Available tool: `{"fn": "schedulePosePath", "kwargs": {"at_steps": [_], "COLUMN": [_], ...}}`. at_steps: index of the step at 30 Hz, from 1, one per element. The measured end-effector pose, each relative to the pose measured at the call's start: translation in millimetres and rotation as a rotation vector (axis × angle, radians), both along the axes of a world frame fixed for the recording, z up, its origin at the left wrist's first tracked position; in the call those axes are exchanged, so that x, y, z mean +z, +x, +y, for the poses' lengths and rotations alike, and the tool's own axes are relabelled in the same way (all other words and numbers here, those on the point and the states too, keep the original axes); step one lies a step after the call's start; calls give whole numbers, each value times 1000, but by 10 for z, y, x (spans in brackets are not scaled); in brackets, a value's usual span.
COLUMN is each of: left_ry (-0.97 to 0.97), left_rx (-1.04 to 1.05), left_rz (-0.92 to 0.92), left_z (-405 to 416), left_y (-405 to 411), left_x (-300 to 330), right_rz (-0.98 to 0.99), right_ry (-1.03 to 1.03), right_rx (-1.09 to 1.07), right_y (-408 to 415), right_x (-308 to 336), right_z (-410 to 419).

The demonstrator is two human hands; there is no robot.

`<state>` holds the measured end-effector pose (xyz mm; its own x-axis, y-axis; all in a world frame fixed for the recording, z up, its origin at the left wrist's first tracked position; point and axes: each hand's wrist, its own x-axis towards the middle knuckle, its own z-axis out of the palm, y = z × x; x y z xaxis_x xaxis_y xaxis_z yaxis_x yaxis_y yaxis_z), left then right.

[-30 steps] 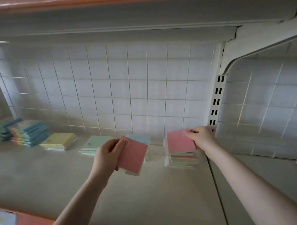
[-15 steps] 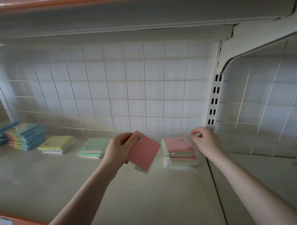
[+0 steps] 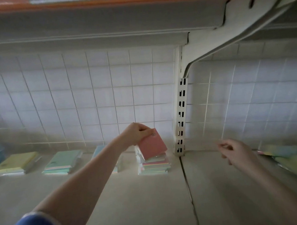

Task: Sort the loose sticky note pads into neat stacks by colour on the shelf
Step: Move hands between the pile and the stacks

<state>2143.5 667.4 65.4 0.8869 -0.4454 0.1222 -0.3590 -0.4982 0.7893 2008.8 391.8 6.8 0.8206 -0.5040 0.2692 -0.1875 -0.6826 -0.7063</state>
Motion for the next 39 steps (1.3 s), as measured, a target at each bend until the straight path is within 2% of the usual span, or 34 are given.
{"fn": "schedulePosePath", "kwargs": {"at_steps": [8, 17, 22, 29, 33, 39], "left_ry": [200, 212, 172, 109, 85, 67], "left_rx": [-57, -42, 41, 167, 219, 260], "left_rz": [-154, -243, -315, -551, -618, -641], "left_z": [-100, -150, -149, -158, -314, -914], "left_y": [205, 190, 128, -211, -487, -965], "left_x": [-176, -291, -280, -308, -293, -238], "right_rz": [32, 77, 23, 19, -1, 85], "right_ry": [10, -30, -71, -279, -426, -585], "right_rx": [-8, -6, -95, -219, -223, -270], "right_y": [-190, -342, -499, -721, -868, -1247], "right_x": [-96, -93, -100, -107, -80, 20], "right_z": [-145, -84, -169, -515, -851, -1568]}}
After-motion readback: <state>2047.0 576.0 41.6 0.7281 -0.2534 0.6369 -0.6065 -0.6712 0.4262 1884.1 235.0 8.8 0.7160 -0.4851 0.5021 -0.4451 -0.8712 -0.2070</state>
